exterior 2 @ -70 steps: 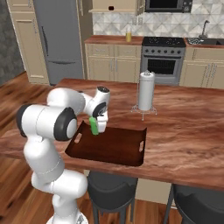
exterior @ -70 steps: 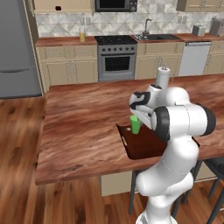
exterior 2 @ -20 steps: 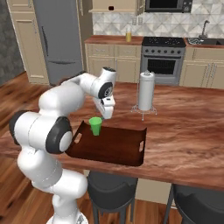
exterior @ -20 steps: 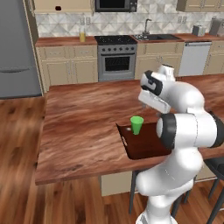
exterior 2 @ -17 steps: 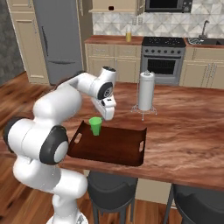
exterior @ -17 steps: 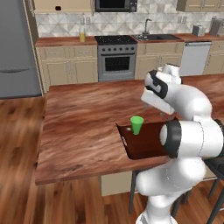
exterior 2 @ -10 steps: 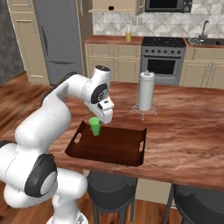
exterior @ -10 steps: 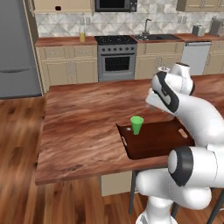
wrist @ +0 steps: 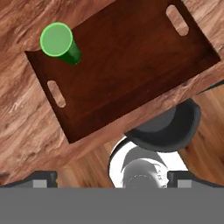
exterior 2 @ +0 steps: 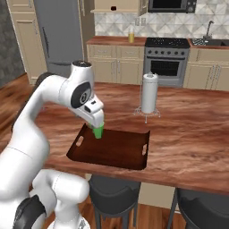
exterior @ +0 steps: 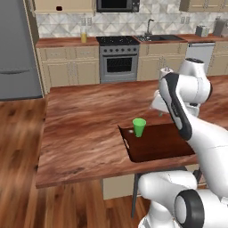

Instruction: There is a tray on the dining counter. Grab the cup, mug, and pitcher and place them on the tray. The pitcher may be placed next to the tray if it cannot fit the tray.

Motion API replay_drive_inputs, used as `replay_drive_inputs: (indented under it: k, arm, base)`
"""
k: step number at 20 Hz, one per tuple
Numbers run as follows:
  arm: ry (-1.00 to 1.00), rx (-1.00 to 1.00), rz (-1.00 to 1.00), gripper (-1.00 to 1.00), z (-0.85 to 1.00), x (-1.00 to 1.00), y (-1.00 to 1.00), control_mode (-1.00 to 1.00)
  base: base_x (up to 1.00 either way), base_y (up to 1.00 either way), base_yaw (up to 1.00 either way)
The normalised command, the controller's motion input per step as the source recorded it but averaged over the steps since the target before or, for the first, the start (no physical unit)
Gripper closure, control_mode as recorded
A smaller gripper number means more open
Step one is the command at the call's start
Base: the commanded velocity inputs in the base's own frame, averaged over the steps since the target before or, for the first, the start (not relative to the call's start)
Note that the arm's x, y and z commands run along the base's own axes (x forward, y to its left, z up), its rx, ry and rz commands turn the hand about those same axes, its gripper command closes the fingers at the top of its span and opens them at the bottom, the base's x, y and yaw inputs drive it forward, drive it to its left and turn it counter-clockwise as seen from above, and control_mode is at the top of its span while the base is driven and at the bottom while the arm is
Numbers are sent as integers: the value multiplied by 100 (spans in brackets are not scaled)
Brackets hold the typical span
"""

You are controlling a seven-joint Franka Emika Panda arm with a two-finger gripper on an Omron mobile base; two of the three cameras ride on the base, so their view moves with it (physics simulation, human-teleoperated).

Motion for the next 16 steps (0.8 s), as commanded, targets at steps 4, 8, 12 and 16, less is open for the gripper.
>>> replay_drive_inputs:
  k: [4, 8, 12, 16]
  arm:
    - [-1, -9, 14, -100, 41, -57, 49, -100]
    - [0, -1, 21, -100, 37, -22, 44, -100]
    - [0, 0, 21, -100, 31, -12, 24, -100]
    - [0, 0, 15, -100, 24, -42, 4, -100]
  base:
    - [0, 0, 0]
    - [0, 0, 0]
    - [0, 0, 0]
    - [0, 0, 0]
